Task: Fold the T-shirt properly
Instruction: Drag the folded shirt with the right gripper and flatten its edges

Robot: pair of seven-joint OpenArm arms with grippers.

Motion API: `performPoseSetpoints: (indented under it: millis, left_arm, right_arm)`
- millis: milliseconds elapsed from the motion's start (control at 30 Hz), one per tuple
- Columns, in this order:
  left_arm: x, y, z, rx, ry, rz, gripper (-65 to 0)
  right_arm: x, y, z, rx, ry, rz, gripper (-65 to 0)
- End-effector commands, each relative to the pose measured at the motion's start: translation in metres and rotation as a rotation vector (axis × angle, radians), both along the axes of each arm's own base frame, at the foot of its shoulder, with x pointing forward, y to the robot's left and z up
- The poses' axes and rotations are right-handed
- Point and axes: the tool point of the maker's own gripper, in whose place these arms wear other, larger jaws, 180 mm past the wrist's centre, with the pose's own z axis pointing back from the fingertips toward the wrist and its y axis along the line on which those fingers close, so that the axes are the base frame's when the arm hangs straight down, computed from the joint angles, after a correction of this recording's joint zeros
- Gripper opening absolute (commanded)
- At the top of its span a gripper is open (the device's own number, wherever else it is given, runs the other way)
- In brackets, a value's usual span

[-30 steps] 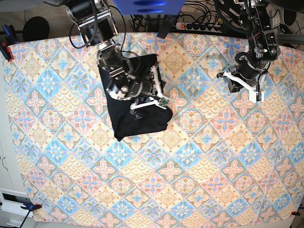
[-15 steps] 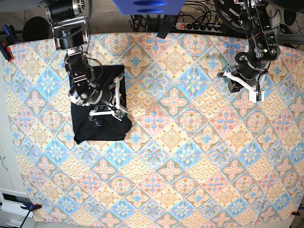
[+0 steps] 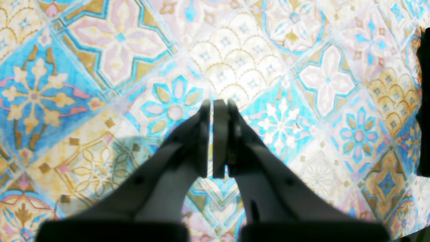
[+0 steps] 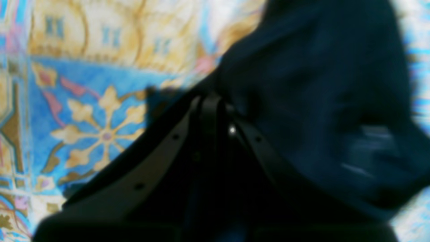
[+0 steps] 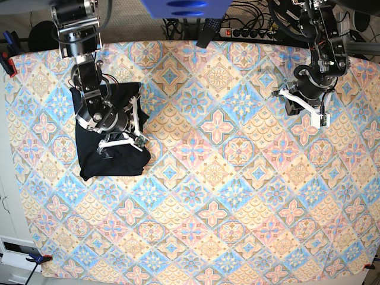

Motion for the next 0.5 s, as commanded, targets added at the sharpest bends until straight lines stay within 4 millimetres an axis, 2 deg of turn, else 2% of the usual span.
performPoseSetpoints:
  millis: [0, 200, 333, 467]
  left_arm:
    - [0.007, 0.001, 0.011, 0.003, -0.042, -0.003, -65.0]
    - [0.008, 0.001, 0.011, 0.003, -0.044, -0.003, -65.0]
    - [0.009, 0.001, 0.012, 0.003, -0.047, -0.003, -65.0]
    - [0.009, 0.001, 0.011, 0.003, -0.046, -0.004, -65.0]
  right_arm:
    - [0.003, 0.007, 0.015, 0.024, -0.049, 0.012, -63.6]
    - [-0.014, 0.012, 0.054, 0.003, -0.137, 0.023, -63.6]
    - [-0.028, -0.012, 0.064, -0.015, -0.157, -0.045, -63.6]
    - [-0.045, -0.04, 0.057, -0.037, -0.127, -0.12, -63.6]
